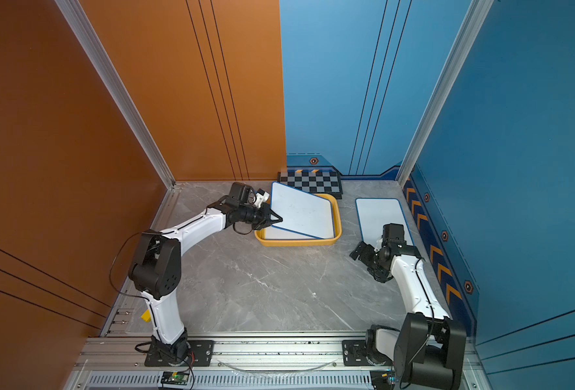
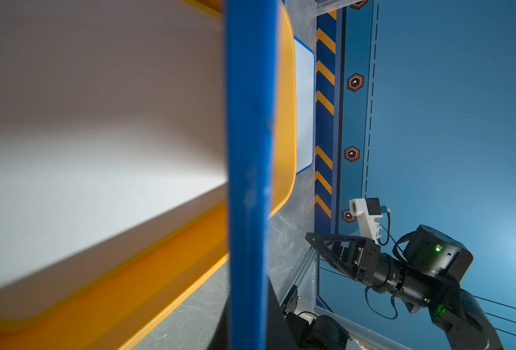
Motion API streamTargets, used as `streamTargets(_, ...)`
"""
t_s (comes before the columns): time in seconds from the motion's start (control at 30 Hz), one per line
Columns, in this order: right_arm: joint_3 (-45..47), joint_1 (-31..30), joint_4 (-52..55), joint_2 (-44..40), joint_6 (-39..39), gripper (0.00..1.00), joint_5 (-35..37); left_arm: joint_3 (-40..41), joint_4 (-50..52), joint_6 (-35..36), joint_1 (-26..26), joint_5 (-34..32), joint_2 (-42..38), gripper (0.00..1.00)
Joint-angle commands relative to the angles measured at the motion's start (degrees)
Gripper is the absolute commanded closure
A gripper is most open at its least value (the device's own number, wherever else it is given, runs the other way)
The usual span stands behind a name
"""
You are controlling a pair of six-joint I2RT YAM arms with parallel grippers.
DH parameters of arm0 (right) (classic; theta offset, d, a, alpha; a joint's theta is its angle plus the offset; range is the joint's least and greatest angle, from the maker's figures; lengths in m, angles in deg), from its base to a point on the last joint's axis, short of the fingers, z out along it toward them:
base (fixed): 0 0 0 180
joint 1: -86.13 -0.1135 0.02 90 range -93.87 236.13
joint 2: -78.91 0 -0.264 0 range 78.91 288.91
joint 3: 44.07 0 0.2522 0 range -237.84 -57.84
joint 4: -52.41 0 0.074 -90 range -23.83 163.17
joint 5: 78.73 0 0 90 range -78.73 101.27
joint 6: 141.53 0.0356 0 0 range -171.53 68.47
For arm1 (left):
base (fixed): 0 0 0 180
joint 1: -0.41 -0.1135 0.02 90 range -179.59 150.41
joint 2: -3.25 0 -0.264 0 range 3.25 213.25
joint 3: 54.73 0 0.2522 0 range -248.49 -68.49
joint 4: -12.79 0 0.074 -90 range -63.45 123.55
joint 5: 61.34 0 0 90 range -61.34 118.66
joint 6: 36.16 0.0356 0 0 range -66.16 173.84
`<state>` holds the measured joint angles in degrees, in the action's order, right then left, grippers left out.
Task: Put the whiteboard into the storage box
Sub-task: Place the whiteboard in the storage box.
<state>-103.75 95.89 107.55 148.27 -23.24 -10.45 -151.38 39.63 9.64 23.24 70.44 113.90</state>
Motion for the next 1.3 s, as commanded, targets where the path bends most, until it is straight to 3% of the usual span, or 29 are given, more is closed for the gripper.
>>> streamTargets(0.0, -0.8, 0.3, -0.5, 0.5, -0.3, 0.03, 1.2, 2.9, 7.0, 3.3, -0.3, -6.5, 4.3, 0.89)
streamTargets(0.3, -1.0, 0.3, -0.8, 1.2, -0.3, 0.03, 1.0, 4.8, 7.0, 3.9, -1.8, -5.8, 5.8, 0.76)
streamTargets(0.5, -0.1, 0.2, -1.4, 1.0, -0.1, 0.03, 0.7, 4.1, 8.7, 4.8, -2.9, -6.3, 7.4, 0.74)
streamTargets(0.6, 0.1, 0.2, -1.6, 1.0, -0.4, 0.03, 1.1, 3.0, 11.1, 5.9, -3.0, -8.1, 8.1, 0.69)
streamTargets(0.87, 0.5, 0.2, -2.0, 2.1, -0.8, 0.03, 1.2, -0.6, 18.8, 6.9, -3.0, -15.8, 9.8, 0.67)
streamTargets(0.93, 0.7, 0.3, -2.1, 2.1, -0.9, 0.03, 1.4, -1.3, 20.0, 6.6, -3.0, -17.0, 10.0, 0.62)
streamTargets(1.27, 1.0, 0.3, -2.9, 2.5, -0.8, 0.03, 1.4, -7.1, 25.6, 6.2, -2.2, -21.9, 10.5, 0.61)
